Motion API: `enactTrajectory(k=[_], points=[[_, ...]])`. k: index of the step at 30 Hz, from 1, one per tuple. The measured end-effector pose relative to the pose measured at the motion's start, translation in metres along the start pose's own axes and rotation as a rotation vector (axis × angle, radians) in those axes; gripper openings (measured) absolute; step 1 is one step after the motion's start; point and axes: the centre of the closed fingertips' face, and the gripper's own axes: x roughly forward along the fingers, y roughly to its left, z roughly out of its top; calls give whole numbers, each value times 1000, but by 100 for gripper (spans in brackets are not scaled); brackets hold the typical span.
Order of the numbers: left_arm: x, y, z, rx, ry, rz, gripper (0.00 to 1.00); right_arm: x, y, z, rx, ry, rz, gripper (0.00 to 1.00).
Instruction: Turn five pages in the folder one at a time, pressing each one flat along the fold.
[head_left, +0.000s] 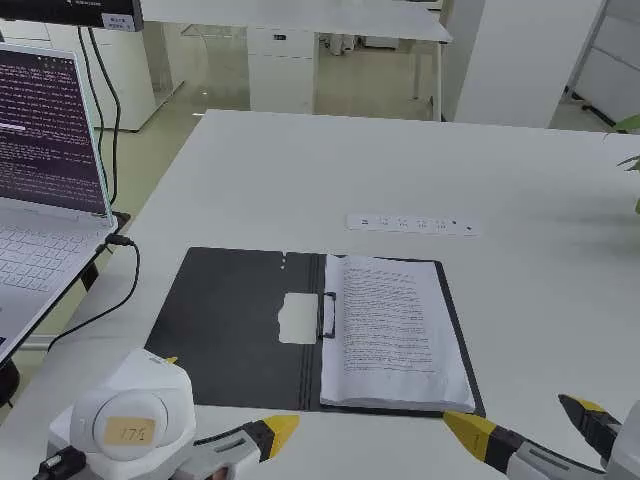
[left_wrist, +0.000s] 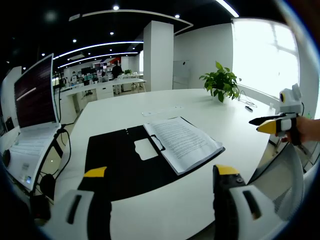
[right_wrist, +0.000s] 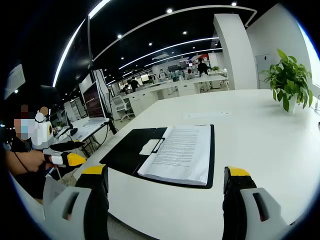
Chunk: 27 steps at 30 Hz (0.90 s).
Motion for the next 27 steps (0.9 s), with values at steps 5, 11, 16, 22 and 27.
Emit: enactTrajectory(k=[5,11,16,22,27], points=[[18,-10,3,20,9,-38,79,0,-1,-1,4,1,-9,92],[34,-18,5,49,19,-65,78,0,-2,-1,10,-5,-19,92],[38,-23,8,52,18,-77,78,0,-1,1,18,-16,-22,91],[-3,-7,19,-15,-53,-10,78,-3,0,9,16,-34,-6,93],[-39,10,9,-47,-55,54,79,-2,1,9,-3,-13,18,95]])
